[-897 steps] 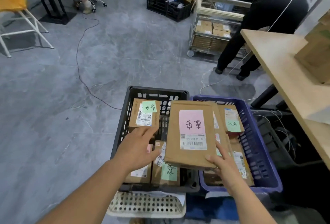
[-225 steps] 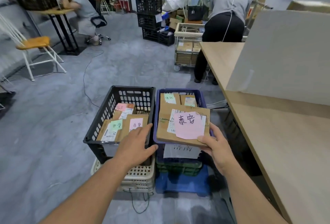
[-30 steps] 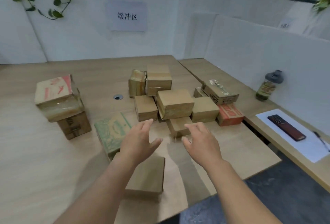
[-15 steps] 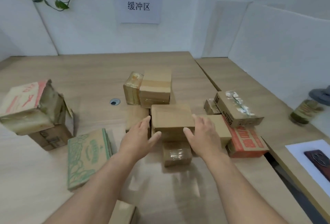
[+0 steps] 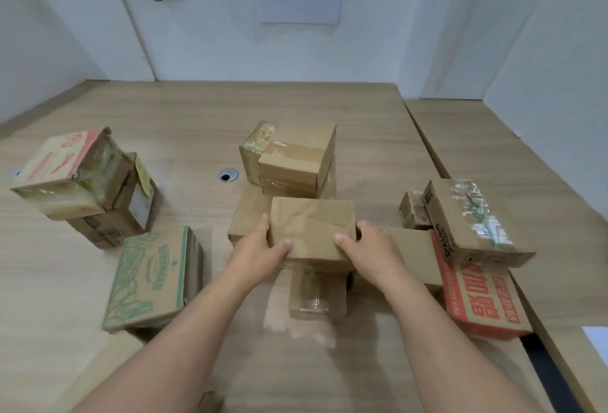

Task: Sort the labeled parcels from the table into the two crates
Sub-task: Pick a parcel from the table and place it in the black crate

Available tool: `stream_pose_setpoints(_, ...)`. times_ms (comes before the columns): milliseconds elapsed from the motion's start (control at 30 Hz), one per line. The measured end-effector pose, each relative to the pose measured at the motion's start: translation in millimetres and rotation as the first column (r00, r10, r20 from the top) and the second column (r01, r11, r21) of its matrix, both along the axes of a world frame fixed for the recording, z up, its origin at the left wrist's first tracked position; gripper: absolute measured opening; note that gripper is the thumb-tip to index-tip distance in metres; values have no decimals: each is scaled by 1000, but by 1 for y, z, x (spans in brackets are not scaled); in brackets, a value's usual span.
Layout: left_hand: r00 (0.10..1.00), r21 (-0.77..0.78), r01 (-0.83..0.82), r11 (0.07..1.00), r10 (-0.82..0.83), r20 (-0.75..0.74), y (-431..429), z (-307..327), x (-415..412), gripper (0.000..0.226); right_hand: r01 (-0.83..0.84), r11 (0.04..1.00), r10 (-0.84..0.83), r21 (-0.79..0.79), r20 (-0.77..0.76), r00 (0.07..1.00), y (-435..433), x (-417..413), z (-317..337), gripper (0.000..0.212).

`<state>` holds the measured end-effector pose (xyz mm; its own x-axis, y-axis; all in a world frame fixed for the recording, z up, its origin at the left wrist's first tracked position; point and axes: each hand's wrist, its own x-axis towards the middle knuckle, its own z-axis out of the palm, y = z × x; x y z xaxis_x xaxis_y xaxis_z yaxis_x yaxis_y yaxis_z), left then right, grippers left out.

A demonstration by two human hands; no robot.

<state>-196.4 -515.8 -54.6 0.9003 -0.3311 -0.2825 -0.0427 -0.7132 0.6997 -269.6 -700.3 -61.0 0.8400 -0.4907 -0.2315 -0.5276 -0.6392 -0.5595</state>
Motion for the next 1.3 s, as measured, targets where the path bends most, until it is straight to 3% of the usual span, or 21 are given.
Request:
stream_pose_setpoints(67, 999, -69, 11, 998, -14, -35, 8, 1, -4, 75, 7, 997, -9, 73, 33, 999, -1, -5, 1, 42)
stream_pose_setpoints(167, 996, -92, 82, 992, -85, -39, 21, -1, -10, 88, -9, 977, -5, 213, 62, 998, 2, -16, 0, 82)
stream_pose_setpoints(233, 995, -172, 90, 981, -97, -28, 27, -2, -16, 81, -29, 941, -10, 339, 112, 994, 4, -24, 0, 92)
stream_pose_setpoints(400, 987, -460, -68, 885, -8, -163, 41, 8, -29, 27, -24, 681, -138, 732, 160, 977, 10, -38, 8, 49)
stream_pose_setpoints(500, 952, -525, -229, 820, 75, -298, 47, 13, -32, 44, 26, 502, -290, 864, 140, 947, 20, -39, 15, 46)
stream_pose_setpoints(600, 929, -553, -317, 770, 134, -345, 49, 15, -36, 52, 48, 495, -324, 868, 133, 937, 31, -36, 21, 41)
stream_pose_setpoints(700, 907, -561, -399, 725, 225, -355, 58, 16, -37, 48, -32, 438, -284, 898, 172, 943, 41, -30, 19, 36)
stream_pose_setpoints(800, 905, -596, -415, 687, 247, -346, 72, 20, -38, 37, -170, 357, -250, 919, 269, 930, 50, -20, 15, 61)
stream_pose_setpoints(867, 919, -599, -381, 704, 216, -331, 83, 25, -39, 31, -261, 338, -160, 904, 328, 931, 57, -10, 14, 83)
stream_pose_setpoints(933, 920, -580, -381, 720, 235, -314, 97, 31, -41, 29, -331, 339, -40, 881, 365, 930, 66, 0, 15, 90)
stream_pose_setpoints(1133, 898, -540, -435, 721, 389, -204, 150, 44, -57, 46, -434, 378, 221, 818, 376, 900, 109, 21, 15, 88)
stream_pose_setpoints(1300, 859, -561, -485, 670, 486, -162, 188, 48, -78, 34, -510, 350, 343, 785, 400, 850, 151, 32, 21, 72)
